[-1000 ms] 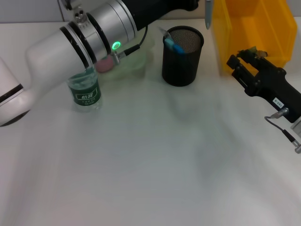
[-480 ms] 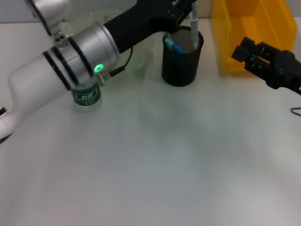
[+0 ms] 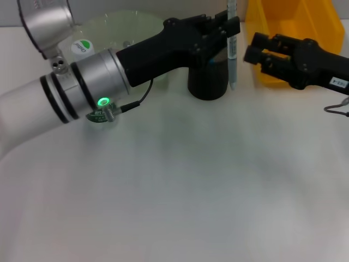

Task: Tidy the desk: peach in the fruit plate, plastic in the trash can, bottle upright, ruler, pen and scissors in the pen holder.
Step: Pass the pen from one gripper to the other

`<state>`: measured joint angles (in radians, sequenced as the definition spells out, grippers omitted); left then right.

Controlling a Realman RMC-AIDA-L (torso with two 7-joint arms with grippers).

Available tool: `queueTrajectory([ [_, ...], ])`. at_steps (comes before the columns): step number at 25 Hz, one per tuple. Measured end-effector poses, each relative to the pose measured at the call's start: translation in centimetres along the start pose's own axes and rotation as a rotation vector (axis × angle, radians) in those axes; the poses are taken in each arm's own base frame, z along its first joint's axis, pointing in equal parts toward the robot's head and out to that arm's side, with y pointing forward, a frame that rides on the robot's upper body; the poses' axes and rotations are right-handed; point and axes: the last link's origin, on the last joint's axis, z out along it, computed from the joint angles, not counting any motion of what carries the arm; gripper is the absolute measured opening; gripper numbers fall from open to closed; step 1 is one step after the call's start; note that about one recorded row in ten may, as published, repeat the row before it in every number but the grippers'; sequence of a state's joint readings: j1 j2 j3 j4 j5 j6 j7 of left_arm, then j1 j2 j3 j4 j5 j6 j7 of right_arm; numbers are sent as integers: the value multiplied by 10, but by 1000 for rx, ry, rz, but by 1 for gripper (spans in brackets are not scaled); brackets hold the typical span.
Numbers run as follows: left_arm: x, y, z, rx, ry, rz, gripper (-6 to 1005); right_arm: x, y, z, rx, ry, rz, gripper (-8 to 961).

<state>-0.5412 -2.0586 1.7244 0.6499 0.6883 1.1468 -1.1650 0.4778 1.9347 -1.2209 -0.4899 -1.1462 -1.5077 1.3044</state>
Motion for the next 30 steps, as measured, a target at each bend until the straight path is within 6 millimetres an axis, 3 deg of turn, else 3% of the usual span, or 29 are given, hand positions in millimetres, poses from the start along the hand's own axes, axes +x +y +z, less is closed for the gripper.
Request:
queueTrajectory([
  [15, 2, 5, -15, -44, 20, 3, 184, 0, 11, 32, -90, 169, -4, 470],
  [30, -10, 12, -16, -82, -38, 21, 184, 1, 15, 33, -106, 187, 10, 465],
])
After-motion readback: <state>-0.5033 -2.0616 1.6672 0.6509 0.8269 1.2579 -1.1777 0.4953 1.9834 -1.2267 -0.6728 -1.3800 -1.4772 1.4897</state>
